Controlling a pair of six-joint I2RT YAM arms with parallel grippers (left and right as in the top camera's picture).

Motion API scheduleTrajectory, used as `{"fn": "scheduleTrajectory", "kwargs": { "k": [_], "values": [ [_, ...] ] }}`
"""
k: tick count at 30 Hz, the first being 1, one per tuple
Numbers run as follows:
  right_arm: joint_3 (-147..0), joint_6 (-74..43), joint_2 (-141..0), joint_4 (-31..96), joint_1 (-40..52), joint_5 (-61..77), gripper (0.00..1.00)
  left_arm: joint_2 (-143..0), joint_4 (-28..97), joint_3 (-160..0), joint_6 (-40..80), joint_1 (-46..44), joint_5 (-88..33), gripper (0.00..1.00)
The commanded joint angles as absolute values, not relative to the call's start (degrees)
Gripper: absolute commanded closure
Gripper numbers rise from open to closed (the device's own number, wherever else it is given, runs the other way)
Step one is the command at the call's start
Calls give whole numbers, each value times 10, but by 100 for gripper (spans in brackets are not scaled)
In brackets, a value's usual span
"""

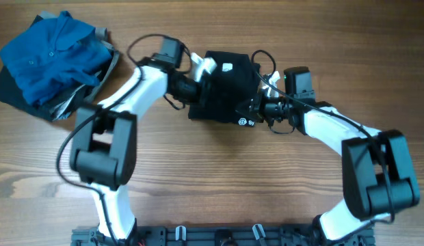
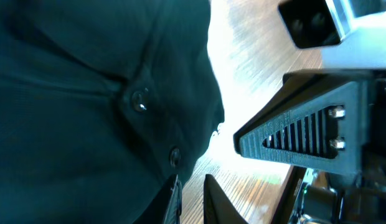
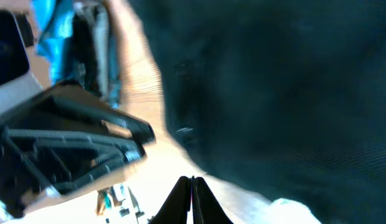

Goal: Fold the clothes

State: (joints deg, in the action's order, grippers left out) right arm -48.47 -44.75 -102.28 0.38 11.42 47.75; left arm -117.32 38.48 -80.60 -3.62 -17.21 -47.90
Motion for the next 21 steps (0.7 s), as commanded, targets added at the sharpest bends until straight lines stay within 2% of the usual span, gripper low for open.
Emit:
{"fn": "scheduleTrajectory", "kwargs": {
  "k": [1,6,8,11,12,16,20,21],
  "values": [
    [-488,-470,-1090,15,110,450,96,-1248,386,-805,-1,-188,-480,87],
    [-488,-495,-1091,103,66,423,96,-1263,416,-805,24,-139,-410,85],
    [-488,-493,-1089,110,59,424,96,-1261,418,-805,24,-106,-411,80],
    [-488,-467,-1065,112,57,424,95,-1232,459,-810,19,-46,-440,67],
    [-488,-449,-1053,111,53,430,94,-1218,466,-810,18,-32,-443,67],
    [-488,-338,-949,127,21,437,81,-1118,472,-810,17,24,-442,64],
    [-488,-265,-852,122,8,437,60,-1086,455,-810,17,33,-396,46],
    [-488,-254,-848,123,8,438,59,-1087,455,-809,17,33,-396,45]
  ]
}}
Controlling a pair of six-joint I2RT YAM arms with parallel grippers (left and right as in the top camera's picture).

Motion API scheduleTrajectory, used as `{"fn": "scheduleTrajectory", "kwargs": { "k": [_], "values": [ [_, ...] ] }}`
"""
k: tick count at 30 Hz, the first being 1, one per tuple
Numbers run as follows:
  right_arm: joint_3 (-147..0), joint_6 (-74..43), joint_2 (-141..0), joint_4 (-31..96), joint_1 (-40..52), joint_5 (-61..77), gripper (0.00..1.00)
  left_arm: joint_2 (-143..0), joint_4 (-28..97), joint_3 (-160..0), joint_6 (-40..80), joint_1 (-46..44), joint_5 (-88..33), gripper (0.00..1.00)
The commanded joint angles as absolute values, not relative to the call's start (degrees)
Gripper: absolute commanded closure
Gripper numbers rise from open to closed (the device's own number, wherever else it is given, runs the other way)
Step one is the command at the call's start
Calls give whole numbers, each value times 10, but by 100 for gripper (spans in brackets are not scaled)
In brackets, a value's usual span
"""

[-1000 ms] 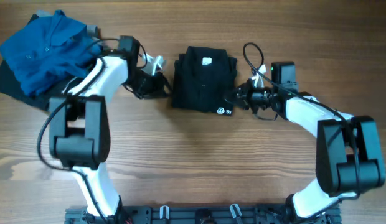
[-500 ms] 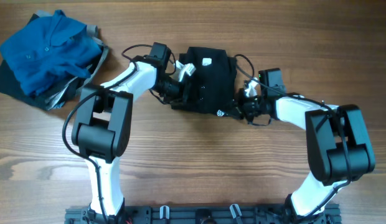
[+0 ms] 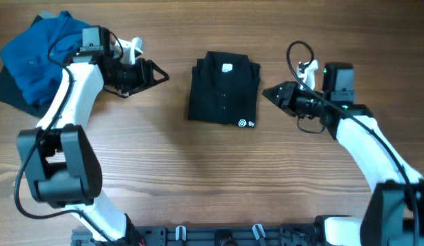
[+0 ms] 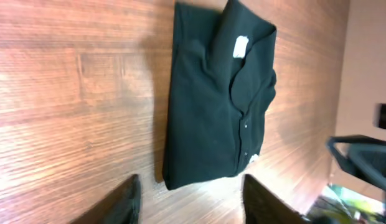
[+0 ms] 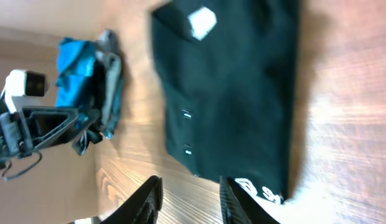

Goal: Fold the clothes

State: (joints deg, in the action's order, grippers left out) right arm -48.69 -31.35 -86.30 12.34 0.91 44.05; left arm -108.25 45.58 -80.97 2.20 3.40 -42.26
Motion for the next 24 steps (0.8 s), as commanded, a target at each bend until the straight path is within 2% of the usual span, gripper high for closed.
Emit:
{"fn": "scheduleTrajectory", "kwargs": {
  "k": [1,2,3,4,5,6,7,9,11,14,15,16,19,21,24],
  "values": [
    [-488,-245,-848,128,9,437,59,-1087,455,-809,17,32,-396,46],
    [-488,-234,-849,135,9,436,57,-1087,458,-809,17,29,-396,51],
    [-488,-224,-849,142,9,434,56,-1087,466,-809,17,24,-395,63],
    [-488,-218,-849,147,8,433,55,-1087,475,-809,17,21,-390,69],
    [-488,-218,-849,149,7,433,55,-1087,482,-809,18,20,-385,71],
    [-488,-218,-848,149,7,433,54,-1087,485,-809,18,20,-385,70],
    [-488,-217,-847,145,7,434,51,-1086,481,-809,18,20,-389,59],
    [-488,-214,-847,133,7,424,50,-1085,471,-809,17,17,-393,58],
    [-488,-214,-848,125,7,361,50,-1085,435,-809,14,4,-393,53],
    [-488,-188,-856,96,8,253,46,-1088,362,-809,-20,-34,-320,38],
    [-488,-178,-869,78,8,250,46,-1089,345,-809,-24,-47,-301,34],
    [-488,-180,-897,55,8,256,51,-1093,321,-809,-26,-63,-298,30],
    [-488,-180,-948,-2,8,286,66,-1100,303,-809,-25,-73,-299,30],
    [-488,-183,-1000,-49,8,320,58,-1106,322,-809,-26,-77,-299,32],
    [-488,-180,-1012,-38,8,377,54,-1107,345,-809,-26,-77,-305,32]
  ]
}}
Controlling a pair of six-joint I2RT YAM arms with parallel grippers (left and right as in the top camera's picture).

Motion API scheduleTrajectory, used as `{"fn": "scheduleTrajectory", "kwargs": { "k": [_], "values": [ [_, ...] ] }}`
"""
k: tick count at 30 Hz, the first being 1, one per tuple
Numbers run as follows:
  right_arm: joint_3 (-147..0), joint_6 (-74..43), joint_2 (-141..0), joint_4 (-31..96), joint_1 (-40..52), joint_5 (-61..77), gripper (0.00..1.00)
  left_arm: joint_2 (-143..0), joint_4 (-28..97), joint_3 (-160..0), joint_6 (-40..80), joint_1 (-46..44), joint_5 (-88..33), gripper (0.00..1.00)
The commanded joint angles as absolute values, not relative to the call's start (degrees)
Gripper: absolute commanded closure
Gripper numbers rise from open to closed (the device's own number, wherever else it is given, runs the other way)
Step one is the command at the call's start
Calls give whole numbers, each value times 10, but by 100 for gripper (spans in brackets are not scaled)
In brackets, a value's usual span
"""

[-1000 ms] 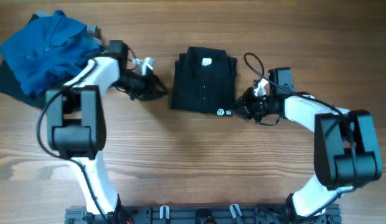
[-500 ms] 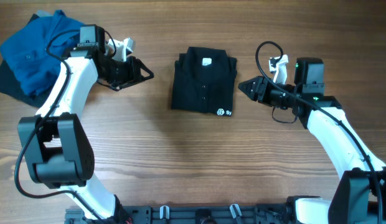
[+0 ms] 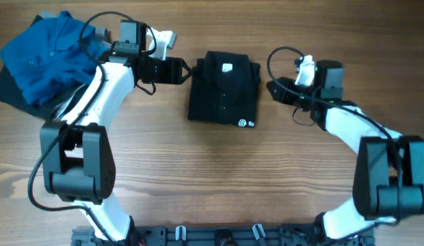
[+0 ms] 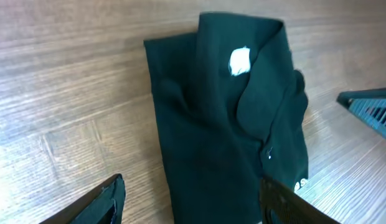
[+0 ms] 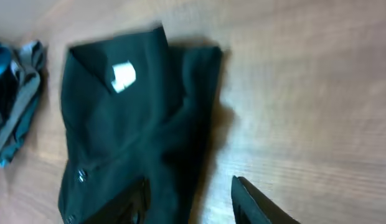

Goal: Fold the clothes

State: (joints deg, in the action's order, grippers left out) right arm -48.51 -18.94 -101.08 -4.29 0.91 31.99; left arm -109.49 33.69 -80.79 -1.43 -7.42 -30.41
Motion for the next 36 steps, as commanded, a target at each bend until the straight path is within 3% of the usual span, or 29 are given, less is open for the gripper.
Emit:
{"fn": "scheduleTrajectory", "kwargs": {
  "k": [1,4,6,8,10,11,14,17,21,27,29,30,33,36],
  "values": [
    [-488,-183,-1003,-40,8,396,55,-1107,342,-809,-26,-77,-320,32],
    [-488,-176,-975,-23,24,435,56,-1107,337,-809,-25,-79,-358,45],
    [-488,-147,-956,33,55,392,56,-1107,355,-809,-26,-83,-349,55],
    [-488,-122,-945,61,91,330,56,-1107,362,-809,-26,-83,-342,57],
    [-488,-128,-943,88,122,291,62,-1108,375,-809,-25,-87,-361,82],
    [-488,-142,-943,109,133,263,71,-1108,388,-809,-25,-93,-371,88],
    [-488,-157,-944,160,151,248,91,-1108,408,-785,-26,-134,-361,92],
    [-487,-167,-945,198,153,219,93,-1120,382,-728,-26,-188,-287,94],
    [-470,-165,-973,156,153,201,92,-1141,304,-666,19,-206,-228,96],
    [-470,-166,-993,175,152,165,91,-1129,312,-673,69,-138,-267,90],
    [-475,-156,-958,209,151,164,89,-1094,328,-695,69,-94,-351,76],
    [-483,-149,-935,232,151,163,87,-1076,328,-699,69,-78,-365,61],
    [-507,-156,-851,266,151,174,85,-1042,324,-701,70,-40,-368,33],
    [-515,-241,-797,238,151,267,85,-1047,323,-701,85,-9,-368,27]
  ]
}}
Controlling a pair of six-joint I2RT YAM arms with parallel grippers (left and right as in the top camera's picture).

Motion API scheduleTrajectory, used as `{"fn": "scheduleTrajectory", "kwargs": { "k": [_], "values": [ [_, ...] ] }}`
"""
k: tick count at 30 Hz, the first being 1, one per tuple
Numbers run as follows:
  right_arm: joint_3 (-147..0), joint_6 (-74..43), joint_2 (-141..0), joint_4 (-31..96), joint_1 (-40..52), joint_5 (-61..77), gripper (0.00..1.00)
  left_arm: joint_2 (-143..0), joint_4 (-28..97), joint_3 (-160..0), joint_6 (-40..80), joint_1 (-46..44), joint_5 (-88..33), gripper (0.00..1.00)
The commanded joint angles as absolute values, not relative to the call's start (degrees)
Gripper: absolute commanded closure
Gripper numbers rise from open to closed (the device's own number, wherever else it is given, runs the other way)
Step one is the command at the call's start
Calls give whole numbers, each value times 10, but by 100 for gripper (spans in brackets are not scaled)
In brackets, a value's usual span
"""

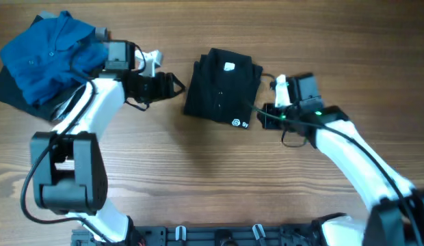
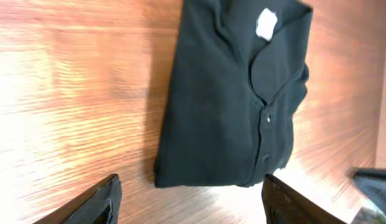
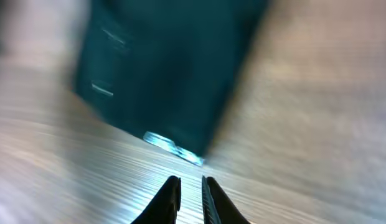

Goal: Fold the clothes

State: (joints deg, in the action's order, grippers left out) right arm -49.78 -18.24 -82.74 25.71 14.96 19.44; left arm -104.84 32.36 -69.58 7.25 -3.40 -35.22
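Observation:
The folded black shirt (image 1: pixel 222 85) lies at the table's middle, collar and white tag away from me, slightly turned. In the left wrist view the shirt (image 2: pixel 230 106) fills the centre. My left gripper (image 1: pixel 172 83) hovers just left of it, wide open and empty, its fingers (image 2: pixel 99 199) spread at the frame's bottom corners. My right gripper (image 1: pixel 258 117) sits at the shirt's near right corner by the white logo. The right wrist view is blurred; its fingers (image 3: pixel 171 199) stand almost together with nothing between them, just short of the shirt (image 3: pixel 174 68).
A pile of crumpled clothes (image 1: pixel 44 55), blue on top with dark and grey pieces beneath, lies at the far left corner, close behind my left arm. Bare wooden table (image 1: pixel 198 178) spreads in front of the shirt.
The right gripper has gone from open at the shirt's far right side to nearly shut at its near right corner. The left gripper has drawn back slightly. The shirt now lies a little turned.
Both grippers were shut against the black shirt's two sides. Then both were open and well apart from it, the shirt lying folded. Then both stood open by its far corners. Now the left stays open at the left and the right has narrowed at the near right corner.

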Motion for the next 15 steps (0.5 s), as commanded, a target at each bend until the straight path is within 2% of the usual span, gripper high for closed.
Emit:
{"fn": "scheduleTrajectory", "kwargs": {
  "k": [1,3,5,6,8,11,15],
  "values": [
    [-515,-279,-803,225,151,276,87,-1051,321,-701,85,-4,-369,25],
    [-514,-313,-822,199,152,276,88,-1057,315,-701,84,-4,-369,21],
    [-514,-359,-874,123,152,325,88,-1074,303,-701,84,-4,-403,19],
    [-514,-429,-920,62,160,349,88,-1089,286,-701,85,-4,-425,18],
    [-514,-466,-964,8,168,362,88,-1107,258,-701,99,-4,-461,16],
    [-514,-555,-1037,-3,168,335,88,-1136,244,-701,94,-12,-484,11],
    [-514,-646,-1105,19,165,302,89,-1148,224,-701,95,-24,-470,11]
  ]
}}
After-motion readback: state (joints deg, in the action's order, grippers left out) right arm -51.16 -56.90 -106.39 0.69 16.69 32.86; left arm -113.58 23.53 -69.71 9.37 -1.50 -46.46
